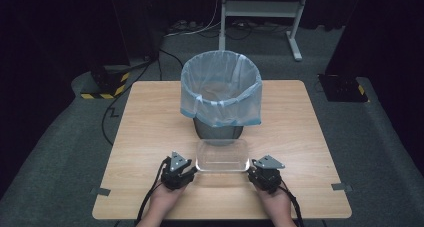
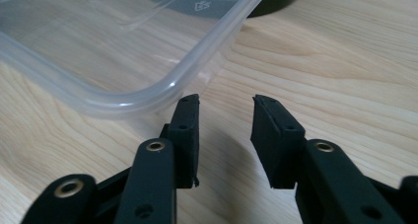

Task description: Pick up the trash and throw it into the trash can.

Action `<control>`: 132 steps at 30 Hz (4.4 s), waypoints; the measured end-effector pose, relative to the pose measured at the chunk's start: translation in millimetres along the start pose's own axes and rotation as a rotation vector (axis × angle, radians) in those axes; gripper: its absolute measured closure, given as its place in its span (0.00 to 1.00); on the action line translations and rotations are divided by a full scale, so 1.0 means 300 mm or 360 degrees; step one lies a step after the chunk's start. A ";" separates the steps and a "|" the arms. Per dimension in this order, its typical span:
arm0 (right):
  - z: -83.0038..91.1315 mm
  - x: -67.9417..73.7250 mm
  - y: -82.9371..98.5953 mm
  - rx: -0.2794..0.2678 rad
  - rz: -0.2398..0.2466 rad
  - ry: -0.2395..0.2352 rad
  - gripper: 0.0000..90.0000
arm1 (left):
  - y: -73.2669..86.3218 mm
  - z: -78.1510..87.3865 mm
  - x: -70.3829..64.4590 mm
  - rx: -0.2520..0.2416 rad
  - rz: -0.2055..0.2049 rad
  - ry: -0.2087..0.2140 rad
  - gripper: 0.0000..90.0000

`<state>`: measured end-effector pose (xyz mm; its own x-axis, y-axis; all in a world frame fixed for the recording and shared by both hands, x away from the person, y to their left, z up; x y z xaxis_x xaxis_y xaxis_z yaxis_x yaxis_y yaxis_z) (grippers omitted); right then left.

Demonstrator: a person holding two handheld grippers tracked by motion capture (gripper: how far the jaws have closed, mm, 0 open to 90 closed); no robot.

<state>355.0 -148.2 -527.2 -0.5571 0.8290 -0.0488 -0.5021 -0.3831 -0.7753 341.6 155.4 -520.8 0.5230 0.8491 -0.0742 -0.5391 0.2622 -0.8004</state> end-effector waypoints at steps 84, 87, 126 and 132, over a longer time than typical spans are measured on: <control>0.046 0.078 -0.147 -0.0235 -0.0181 -0.0105 0.67 | -0.029 0.123 0.036 -0.0324 0.0126 -0.0049 0.56; 0.028 0.089 -0.143 -0.0193 -0.0172 -0.0134 0.67 | -0.025 0.084 0.038 -0.0264 0.0153 0.0024 0.55; 0.561 0.092 -0.467 -0.0967 0.0051 -0.0010 0.79 | -0.417 0.504 -0.163 -0.1113 -0.0179 -0.0009 0.81; 0.566 0.071 -0.521 -0.0999 0.0053 0.0008 0.79 | -0.475 0.496 -0.144 -0.1152 -0.0176 -0.0003 0.81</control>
<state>309.2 -140.0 -300.1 -0.5621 0.8231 -0.0812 0.0006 -0.0978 -0.9952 297.7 149.7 -315.1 0.5476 0.8362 0.0304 0.0883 -0.0216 -0.9959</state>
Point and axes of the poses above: each handheld gripper's, and its own axes: z roughly backward along the jaws, y roughly out of its underside, x roughly to its left, the point moved 1 cm from there along -z, roughly forward along the jaws
